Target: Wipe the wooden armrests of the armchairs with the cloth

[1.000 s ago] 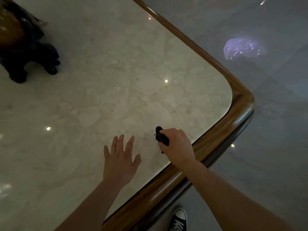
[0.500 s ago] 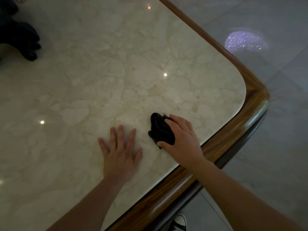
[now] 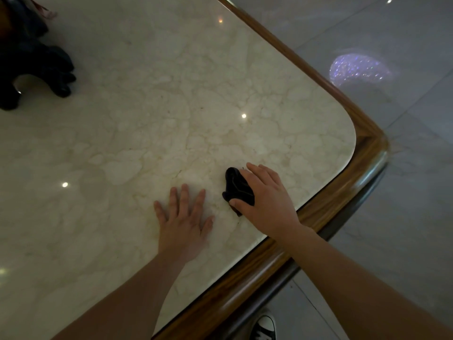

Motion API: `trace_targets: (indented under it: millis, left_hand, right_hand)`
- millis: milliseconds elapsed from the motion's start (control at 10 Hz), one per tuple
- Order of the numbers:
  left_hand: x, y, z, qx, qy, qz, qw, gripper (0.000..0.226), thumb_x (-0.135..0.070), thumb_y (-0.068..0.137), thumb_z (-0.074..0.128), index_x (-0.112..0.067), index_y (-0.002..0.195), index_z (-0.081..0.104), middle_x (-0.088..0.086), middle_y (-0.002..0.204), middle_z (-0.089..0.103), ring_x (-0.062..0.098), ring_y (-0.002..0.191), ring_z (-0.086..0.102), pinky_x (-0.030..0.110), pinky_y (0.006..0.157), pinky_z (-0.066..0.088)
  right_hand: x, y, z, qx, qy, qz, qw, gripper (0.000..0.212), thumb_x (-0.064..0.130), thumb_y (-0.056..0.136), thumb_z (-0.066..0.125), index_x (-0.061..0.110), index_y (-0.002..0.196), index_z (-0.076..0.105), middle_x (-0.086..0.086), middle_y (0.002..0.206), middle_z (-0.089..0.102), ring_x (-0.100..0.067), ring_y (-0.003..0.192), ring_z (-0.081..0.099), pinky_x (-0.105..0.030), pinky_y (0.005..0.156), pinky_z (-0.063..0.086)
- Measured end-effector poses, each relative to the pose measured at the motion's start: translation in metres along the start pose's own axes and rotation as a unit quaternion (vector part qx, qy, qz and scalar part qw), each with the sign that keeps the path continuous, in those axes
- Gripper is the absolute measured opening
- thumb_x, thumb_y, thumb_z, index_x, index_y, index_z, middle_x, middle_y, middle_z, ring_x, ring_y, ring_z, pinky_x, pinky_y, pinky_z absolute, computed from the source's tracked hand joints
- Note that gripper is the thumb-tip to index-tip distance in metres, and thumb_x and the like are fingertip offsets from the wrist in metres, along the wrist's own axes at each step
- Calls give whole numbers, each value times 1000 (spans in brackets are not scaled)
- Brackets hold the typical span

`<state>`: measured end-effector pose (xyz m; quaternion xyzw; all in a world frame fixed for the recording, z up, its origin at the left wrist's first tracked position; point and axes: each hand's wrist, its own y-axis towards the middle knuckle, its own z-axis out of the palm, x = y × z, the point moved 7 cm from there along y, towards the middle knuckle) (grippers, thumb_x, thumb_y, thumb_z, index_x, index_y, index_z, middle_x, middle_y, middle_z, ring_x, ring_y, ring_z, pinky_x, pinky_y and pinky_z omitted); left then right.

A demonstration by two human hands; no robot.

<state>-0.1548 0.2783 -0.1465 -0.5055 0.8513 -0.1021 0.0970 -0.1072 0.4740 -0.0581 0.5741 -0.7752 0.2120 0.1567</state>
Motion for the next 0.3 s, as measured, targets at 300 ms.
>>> trace_targets:
  millis: [300]
  left_hand:
    - [3,1,-50,71,-5,-2,997,79,-80,80,-1,-43,149,-17,4,166,-1,31,152,-4,67,116,1]
  right_hand:
    - [21,-24,-57,-29,-34,2,999,76,60,92,53,25,154,29,2,163,25,-21,150,14,-45,120,25]
